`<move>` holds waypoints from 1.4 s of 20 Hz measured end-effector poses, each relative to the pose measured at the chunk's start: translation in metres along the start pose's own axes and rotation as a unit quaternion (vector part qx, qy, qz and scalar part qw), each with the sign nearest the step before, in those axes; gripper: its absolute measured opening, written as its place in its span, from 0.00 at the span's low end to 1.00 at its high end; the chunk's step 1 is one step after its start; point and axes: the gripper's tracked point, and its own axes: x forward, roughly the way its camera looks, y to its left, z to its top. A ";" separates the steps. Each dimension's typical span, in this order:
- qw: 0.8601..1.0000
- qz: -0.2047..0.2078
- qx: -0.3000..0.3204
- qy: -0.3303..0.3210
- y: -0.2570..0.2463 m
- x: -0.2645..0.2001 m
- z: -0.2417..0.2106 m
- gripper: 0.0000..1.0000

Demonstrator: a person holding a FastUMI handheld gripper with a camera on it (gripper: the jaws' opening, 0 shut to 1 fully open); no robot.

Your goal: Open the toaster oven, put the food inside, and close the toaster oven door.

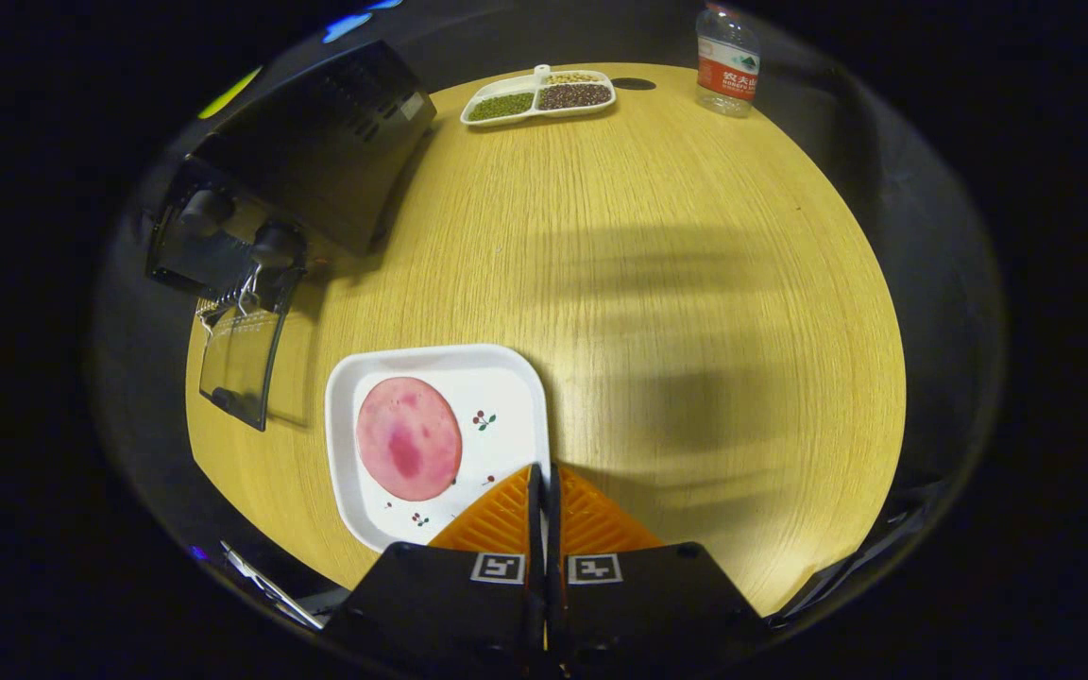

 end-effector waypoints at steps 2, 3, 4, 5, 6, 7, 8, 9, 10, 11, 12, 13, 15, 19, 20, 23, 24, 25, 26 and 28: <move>1.000 0.006 0.001 0.003 0.000 0.001 -0.002 0.02; 1.000 0.009 0.004 0.003 0.000 0.001 -0.002 0.02; 1.000 0.012 0.011 0.007 -0.001 0.000 -0.003 0.02; 1.000 0.017 0.021 0.007 -0.001 -0.001 -0.004 0.02; 0.999 0.023 0.032 0.006 -0.001 -0.001 -0.005 0.02; 0.998 0.030 0.047 0.003 -0.001 -0.003 -0.006 0.02; 0.997 0.035 0.064 -0.002 -0.003 -0.006 -0.007 0.02; 0.996 0.038 0.086 -0.008 -0.007 -0.011 -0.007 0.02; 0.993 0.047 0.110 -0.018 -0.007 -0.017 -0.008 0.02; 0.989 0.058 0.135 -0.026 -0.007 -0.022 -0.007 0.02; 0.985 0.067 0.157 -0.034 -0.006 -0.028 -0.008 0.02; 0.981 0.072 0.176 -0.042 -0.008 -0.034 -0.008 0.02; 0.977 0.073 0.192 -0.061 -0.011 -0.047 -0.011 0.02; 0.967 0.076 0.224 -0.095 -0.008 -0.067 -0.017 0.02; 0.964 0.078 0.231 -0.102 -0.004 -0.073 -0.018 0.02; 0.959 0.081 0.243 -0.124 0.011 -0.087 -0.026 0.02; 0.957 0.082 0.244 -0.132 0.018 -0.092 -0.031 0.02; 0.955 0.084 0.248 -0.139 0.025 -0.098 -0.035 0.02; 0.952 0.088 0.253 -0.145 0.034 -0.104 -0.040 0.02; 0.944 0.104 0.270 -0.157 0.056 -0.113 -0.050 0.02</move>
